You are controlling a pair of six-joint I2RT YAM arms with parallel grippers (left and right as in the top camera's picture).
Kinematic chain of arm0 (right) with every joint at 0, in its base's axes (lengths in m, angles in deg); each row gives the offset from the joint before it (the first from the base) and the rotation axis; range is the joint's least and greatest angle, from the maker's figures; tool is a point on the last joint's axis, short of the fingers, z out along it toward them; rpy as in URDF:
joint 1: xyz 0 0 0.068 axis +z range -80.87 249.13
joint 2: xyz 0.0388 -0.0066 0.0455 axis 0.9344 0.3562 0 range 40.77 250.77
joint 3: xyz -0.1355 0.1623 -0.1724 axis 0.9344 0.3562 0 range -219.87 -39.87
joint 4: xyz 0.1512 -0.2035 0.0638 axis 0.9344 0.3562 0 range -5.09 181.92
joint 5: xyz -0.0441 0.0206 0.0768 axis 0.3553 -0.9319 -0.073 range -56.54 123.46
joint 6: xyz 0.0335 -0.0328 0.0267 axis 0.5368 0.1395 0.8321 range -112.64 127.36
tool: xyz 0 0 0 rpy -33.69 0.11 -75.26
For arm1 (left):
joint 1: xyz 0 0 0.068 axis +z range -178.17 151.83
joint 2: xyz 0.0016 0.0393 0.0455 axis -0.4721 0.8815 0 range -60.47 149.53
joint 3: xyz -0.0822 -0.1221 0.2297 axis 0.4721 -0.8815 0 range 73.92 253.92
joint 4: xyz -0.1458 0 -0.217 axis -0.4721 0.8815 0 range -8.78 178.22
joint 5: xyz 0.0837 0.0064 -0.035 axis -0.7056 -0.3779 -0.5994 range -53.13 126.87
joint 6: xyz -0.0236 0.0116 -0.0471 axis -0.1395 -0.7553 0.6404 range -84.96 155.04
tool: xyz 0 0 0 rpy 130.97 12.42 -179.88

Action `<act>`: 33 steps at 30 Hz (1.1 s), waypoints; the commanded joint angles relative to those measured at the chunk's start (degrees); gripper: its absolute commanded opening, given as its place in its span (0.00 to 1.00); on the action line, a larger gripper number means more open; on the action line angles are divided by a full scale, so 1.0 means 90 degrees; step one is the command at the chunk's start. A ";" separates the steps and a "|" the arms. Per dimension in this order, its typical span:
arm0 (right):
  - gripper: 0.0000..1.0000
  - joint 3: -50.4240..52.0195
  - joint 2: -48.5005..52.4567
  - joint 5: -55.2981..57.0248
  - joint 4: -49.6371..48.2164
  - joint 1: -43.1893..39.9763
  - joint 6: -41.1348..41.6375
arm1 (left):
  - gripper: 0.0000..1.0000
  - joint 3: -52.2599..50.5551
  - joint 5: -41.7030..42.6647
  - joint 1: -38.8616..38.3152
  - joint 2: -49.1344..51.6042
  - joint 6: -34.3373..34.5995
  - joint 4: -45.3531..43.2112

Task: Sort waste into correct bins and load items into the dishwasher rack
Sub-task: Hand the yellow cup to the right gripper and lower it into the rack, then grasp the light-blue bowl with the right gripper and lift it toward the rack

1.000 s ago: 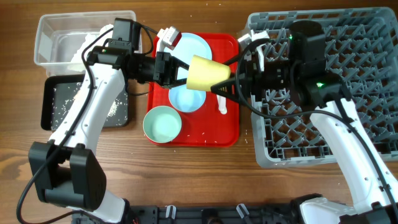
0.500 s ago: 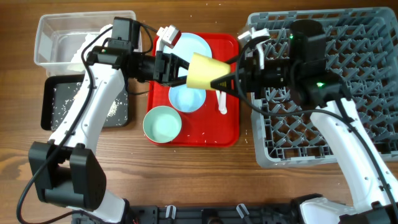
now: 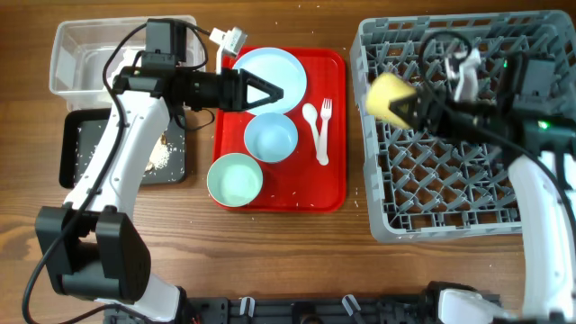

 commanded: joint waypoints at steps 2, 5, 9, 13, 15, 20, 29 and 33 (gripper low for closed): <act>0.45 -0.1129 -0.0634 0.2846 0.1683 0.0289 0.0391 | 0.50 -0.0010 -0.2108 0.0010 -0.0083 -0.0027 0.0092; 0.46 -0.1416 -0.0622 0.3490 0.2812 0.0610 0.0804 | 0.50 -0.0010 -0.2637 0.0010 -0.0083 -0.0029 0.0238; 0.46 -0.1392 -0.0396 0.3713 0.3621 0.1056 0.1265 | 0.51 -0.0010 -0.3048 0.0010 -0.0083 -0.0029 0.0444; 0.46 -0.1195 -0.0022 0.3757 0.3876 0.1338 0.1474 | 0.54 -0.0010 -0.3327 0.0010 -0.0083 -0.0029 0.0585; 0.46 -0.0937 0.0126 0.3752 0.3859 0.1355 0.1484 | 0.55 -0.0010 -0.3427 0.0010 -0.0083 -0.0032 0.0634; 0.47 -0.0153 0.0352 0.3742 0.3390 0.1355 0.1486 | 0.56 -0.0010 -0.3487 0.0010 -0.0083 -0.0032 0.0673; 0.60 0.0811 0.0731 0.3653 0.2596 0.1355 0.1486 | 0.57 -0.0010 -0.3490 0.0010 -0.0083 -0.0032 0.0675; 0.86 0.0894 0.0845 0.3653 0.2392 0.1355 0.1489 | 0.57 -0.0010 -0.3490 0.0010 -0.0083 -0.0032 0.0675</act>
